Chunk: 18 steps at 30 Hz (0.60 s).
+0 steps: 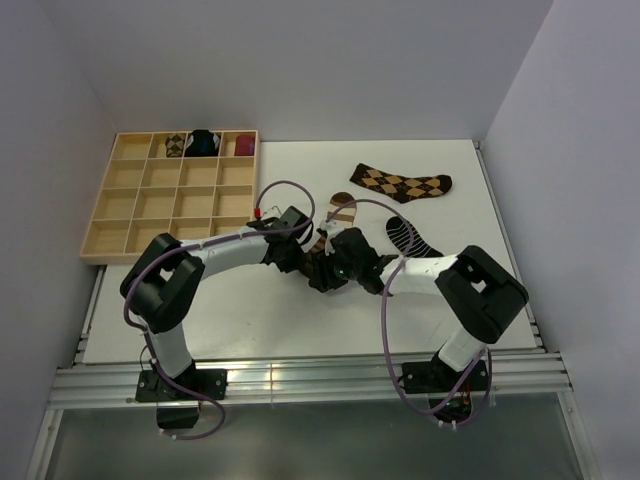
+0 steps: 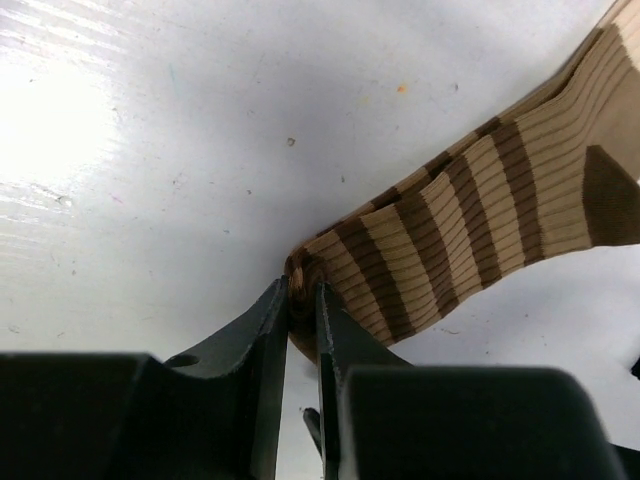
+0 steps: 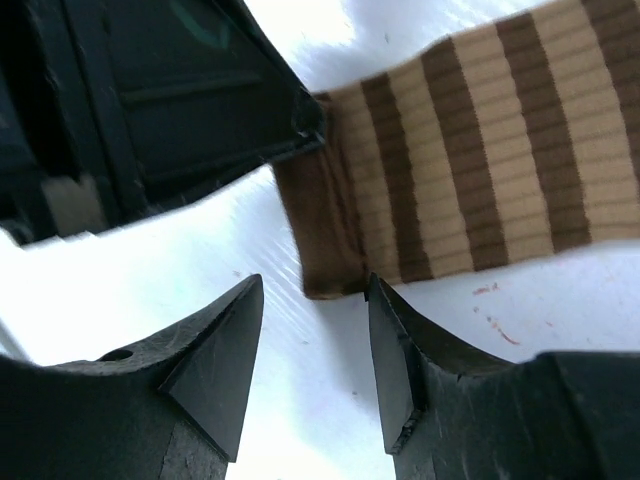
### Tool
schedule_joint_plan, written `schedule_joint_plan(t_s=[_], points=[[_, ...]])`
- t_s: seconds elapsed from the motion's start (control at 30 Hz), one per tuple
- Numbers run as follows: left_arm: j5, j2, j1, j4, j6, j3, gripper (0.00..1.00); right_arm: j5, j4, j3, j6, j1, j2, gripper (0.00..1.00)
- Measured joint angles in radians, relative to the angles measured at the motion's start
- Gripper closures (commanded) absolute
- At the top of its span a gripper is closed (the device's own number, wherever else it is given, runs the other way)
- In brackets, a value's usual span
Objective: Roll the socks
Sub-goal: Roll the sock at the center of the board.
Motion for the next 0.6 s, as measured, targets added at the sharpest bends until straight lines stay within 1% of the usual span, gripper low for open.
schedule_joint_plan(t_s=[0.17,0.27,0.5,0.6], points=[[0.000,0.007,0.000,-0.024,0.002,0.009,0.80,0.070,0.071,-0.046,-0.049,0.027,-0.006,0.49],[0.000,0.013,0.000,-0.034,0.005,0.018,0.80,0.100,0.114,-0.083,-0.067,0.035,-0.043,0.49],[0.001,0.016,0.000,-0.039,0.010,0.020,0.80,0.121,0.190,-0.108,-0.109,0.056,-0.107,0.53],[0.001,0.016,0.000,-0.039,0.011,0.020,0.80,0.120,0.198,-0.108,-0.126,0.067,-0.106,0.58]])
